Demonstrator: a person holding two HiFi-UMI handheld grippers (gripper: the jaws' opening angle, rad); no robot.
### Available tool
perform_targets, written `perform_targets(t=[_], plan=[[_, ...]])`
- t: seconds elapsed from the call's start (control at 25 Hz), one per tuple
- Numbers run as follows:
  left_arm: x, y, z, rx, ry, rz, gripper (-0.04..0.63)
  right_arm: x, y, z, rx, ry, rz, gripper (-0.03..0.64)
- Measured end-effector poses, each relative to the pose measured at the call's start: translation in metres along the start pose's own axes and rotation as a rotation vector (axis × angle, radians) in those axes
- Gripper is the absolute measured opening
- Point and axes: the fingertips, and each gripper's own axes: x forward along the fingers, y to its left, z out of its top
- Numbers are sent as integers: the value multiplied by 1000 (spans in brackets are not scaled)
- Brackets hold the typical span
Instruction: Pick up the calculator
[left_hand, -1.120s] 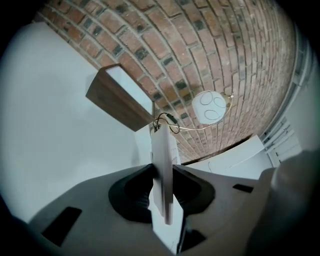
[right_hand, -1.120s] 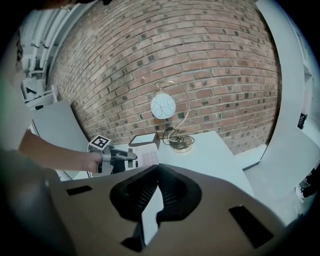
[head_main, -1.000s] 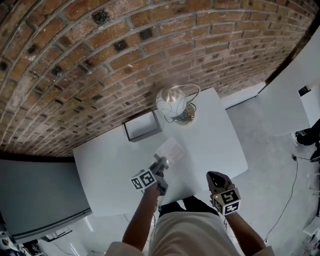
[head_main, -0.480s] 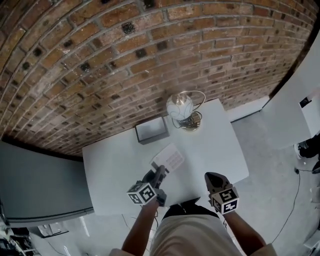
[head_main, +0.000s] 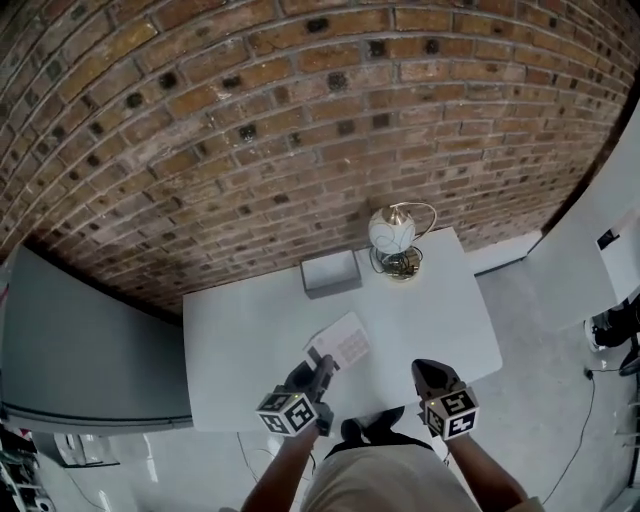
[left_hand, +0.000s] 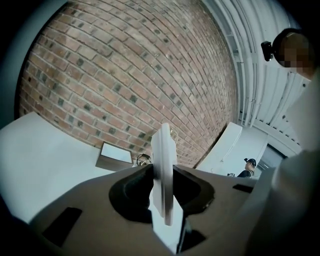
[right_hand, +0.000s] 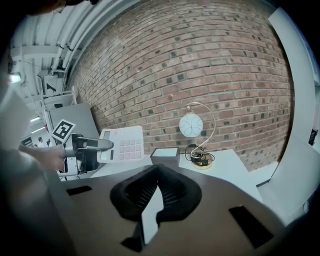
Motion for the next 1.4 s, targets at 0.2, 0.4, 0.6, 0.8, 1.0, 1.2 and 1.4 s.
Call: perform_targets(t=[0.2,0.4,0.6,0.8,1.0,1.2,1.4], plan=[[-42,1,12,28,-54,7,112,-12,28,6,-31,-11,-20,12],[-77,3,13,31,-81,0,112,-31,60,10,-45,-29,-17,12],[-107,7,11,7,-114,-2,110,-48,81,5,-49,-50,-29,11],[-133,4,17,46,-149,-9,110,-64,99,6,-51,-81,-41,12],[-154,0,15,56,-161,0,110,-75,106,12,-67,-103,-36,11],[-162,-7,12,44,-187,21,110,-81,105,22,-80,-127,7,12],[-164,-14,12,37,-214,58,110,-86,90,32,-65,-134,73,11]])
